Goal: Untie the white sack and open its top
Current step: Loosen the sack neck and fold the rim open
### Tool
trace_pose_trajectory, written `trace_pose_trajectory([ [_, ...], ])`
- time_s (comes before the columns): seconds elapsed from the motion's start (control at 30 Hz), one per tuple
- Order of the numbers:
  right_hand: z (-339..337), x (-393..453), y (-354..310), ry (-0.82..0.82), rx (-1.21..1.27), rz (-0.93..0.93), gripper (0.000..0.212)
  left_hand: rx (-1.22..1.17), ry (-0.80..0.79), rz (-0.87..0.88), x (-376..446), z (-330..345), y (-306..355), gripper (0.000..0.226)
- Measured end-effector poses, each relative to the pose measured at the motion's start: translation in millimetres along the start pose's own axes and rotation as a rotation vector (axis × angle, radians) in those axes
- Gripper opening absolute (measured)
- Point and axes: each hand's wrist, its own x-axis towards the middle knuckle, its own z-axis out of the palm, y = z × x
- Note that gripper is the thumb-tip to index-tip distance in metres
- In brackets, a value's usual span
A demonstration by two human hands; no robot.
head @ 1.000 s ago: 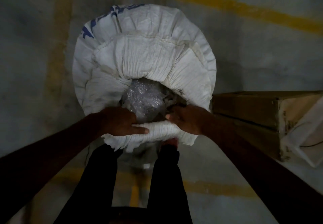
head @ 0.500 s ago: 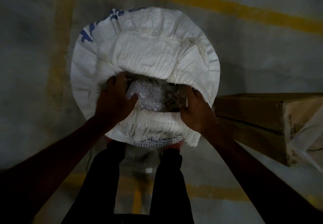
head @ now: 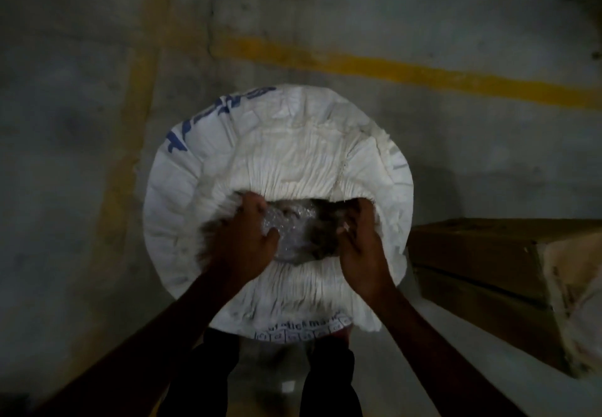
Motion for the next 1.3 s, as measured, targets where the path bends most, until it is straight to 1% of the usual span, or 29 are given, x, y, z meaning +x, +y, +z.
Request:
trace_pose_trajectory([
  [0.03,5.1,2.8,-4.0,0.052,0.047,0.041,0.062,-0.037,-0.019,0.009,4.3,1.2,2.5,0.045],
  [0.1,11.3,11.3,-12.1,0.162,0.066,0.072,0.051,-0.123,-0.018,0.044,14.9,4.0,7.1,0.049],
  [0.13,12.4,15.8,-18.8,0.206,0.032,0.026,0.041,-0.156,0.007,0.07,20.2,5.2,8.9,0.056],
  [0.2,11.7,25.1,-31.6,0.267,-0.114,-0.133,0.014,-0.171,0.092,0.131,27.3,3.3,14.1,0.072],
  [0.23,11.3,30.2,-37.4,0.281,-0.184,-0.202,0.012,-0.163,0.145,0.146,29.3,-0.7,18.7,0.076],
  [0.3,9.2,43.1,-47.8,0.269,-0.264,-0.271,0.024,-0.136,0.236,0.159,35.8,-8.3,23.5,0.077],
  [0.37,7.8,57.0,-52.4,0.231,-0.299,-0.296,0.038,-0.108,0.292,0.182,46.7,-14.3,23.8,0.078],
  [0.47,4.2,74.1,-60.4,0.19,-0.278,-0.317,0.05,-0.124,0.298,0.234,62.7,-22.6,24.8,0.076],
  [0.57,-1.4,85.7,-65.5,0.173,-0.217,-0.369,0.048,-0.064,0.283,0.261,73.2,-32.1,25.4,0.068],
  [0.63,-4.6,92.1,-65.9,0.188,-0.15,-0.378,0.051,-0.063,0.291,0.29,80.6,-40.1,23.2,0.072],
  [0.73,-5.0,108.8,-74.0,0.133,0.037,-0.303,0.055,-0.152,0.279,0.334,91.9,-47.8,20.5,0.079],
  [0.8,-4.4,120.5,-85.3,0.133,0.057,-0.268,0.051,-0.204,0.296,0.321,96.3,-50.0,24.3,0.077],
  [0.87,-8.1,127.9,-99.0,0.154,-0.052,-0.326,0.044,-0.199,0.32,0.338,100.7,-53.8,29.2,0.07],
  [0.93,-14.3,130.3,-112.1,0.155,-0.258,-0.429,0.041,-0.133,0.339,0.396,107.7,-62.0,31.5,0.063],
  [0.97,-17.8,131.3,-116.6,0.142,-0.357,-0.46,0.046,-0.091,0.353,0.408,111.3,-67.2,31.8,0.062],
  [1.03,-24.1,133.0,-123.1,0.092,-0.488,-0.494,0.064,-0.001,0.367,0.399,115.7,-77.8,31.1,0.065],
  [1.07,-25.7,133.7,-124.6,0.057,-0.525,-0.515,0.073,0.047,0.365,0.398,116.2,-82.3,30.3,0.068],
  [1.13,-26.3,134.8,-121.2,-0.027,-0.551,-0.56,0.084,0.142,0.348,0.429,116.2,-89.0,26.1,0.074],
  [1.2,-26.2,132.6,-114.3,-0.088,-0.557,-0.566,0.087,0.197,0.303,0.455,115.1,-94.3,19.3,0.077],
  [1.3,-28.0,115.7,-105.9,-0.127,-0.566,-0.523,0.085,0.203,0.206,0.483,104.4,-97.8,7.6,0.073],
])
